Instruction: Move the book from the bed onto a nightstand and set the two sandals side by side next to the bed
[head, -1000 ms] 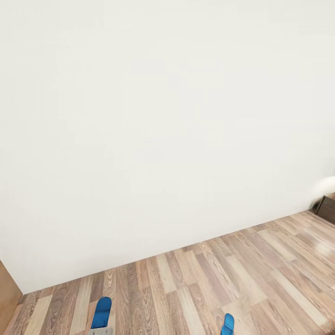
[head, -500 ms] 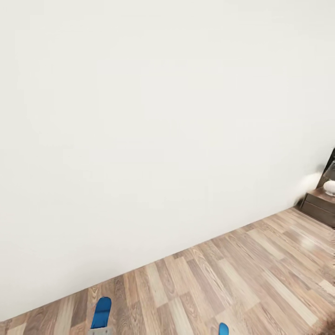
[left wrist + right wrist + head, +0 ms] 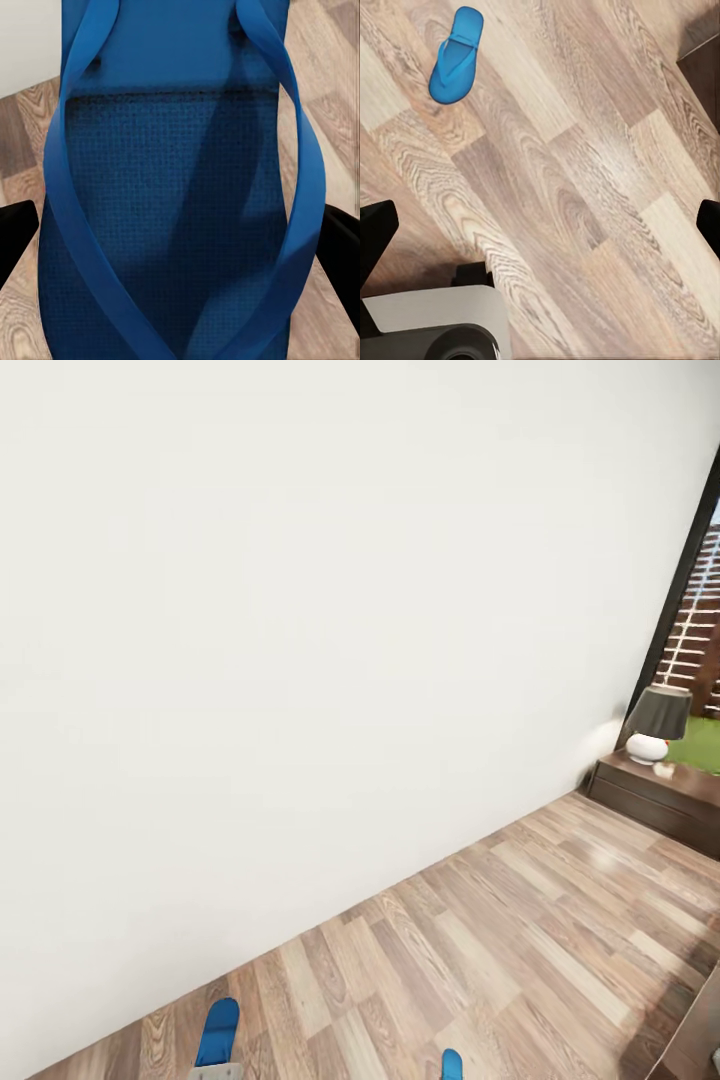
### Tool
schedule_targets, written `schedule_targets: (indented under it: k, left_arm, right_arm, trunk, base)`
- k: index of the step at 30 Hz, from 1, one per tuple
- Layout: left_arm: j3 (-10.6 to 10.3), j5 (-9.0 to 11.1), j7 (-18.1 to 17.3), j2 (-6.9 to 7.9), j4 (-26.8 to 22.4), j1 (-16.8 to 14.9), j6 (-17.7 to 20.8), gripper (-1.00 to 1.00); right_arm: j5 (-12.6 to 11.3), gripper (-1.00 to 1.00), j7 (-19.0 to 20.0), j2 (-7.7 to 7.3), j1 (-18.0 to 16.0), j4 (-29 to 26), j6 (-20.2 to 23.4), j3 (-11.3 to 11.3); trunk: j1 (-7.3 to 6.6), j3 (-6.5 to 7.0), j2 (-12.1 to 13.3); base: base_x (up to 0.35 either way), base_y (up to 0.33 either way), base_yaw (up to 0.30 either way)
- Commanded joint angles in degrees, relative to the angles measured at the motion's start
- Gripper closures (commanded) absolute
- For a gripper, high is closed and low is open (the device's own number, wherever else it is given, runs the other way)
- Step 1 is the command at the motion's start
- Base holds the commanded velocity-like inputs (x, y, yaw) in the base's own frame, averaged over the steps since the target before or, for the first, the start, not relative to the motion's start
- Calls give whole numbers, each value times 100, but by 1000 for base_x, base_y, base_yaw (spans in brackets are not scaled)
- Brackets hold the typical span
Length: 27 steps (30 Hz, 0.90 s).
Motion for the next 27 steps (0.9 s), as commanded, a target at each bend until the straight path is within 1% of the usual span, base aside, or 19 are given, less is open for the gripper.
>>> schedule_targets:
  k: [1, 5, 10, 22, 27]
  left_arm:
    - [-52, 43, 22, 2, -1, -3, -17, 100]
    - [-52, 43, 22, 0, -1, -3, -17, 100]
    - [-52, 43, 22, 2, -1, -3, -17, 100]
    - [-52, 43, 22, 2, -1, -3, -17, 100]
    - [-52, 43, 22, 2, -1, -3, -17, 100]
  right_arm:
    - [-24, -100, -22, -2, -6, 5, -19, 24]
    - [-21, -100, -22, -2, -6, 8, -17, 26]
    - [-19, -100, -22, -2, -6, 7, -16, 30]
    - [-18, -100, -22, -2, -5, 10, -18, 33]
    - [-18, -100, -22, -2, -5, 11, -17, 33]
  trunk:
    - [1, -5, -5]
    - [1, 0, -5]
    - [1, 2, -5]
    - [1, 3, -5]
    - [1, 3, -5]
  base:
    - [4, 0, -253]
    - [2, 0, -140]
    - [47, 10, -48]
    - [186, 44, -9]
    - [102, 10, -31]
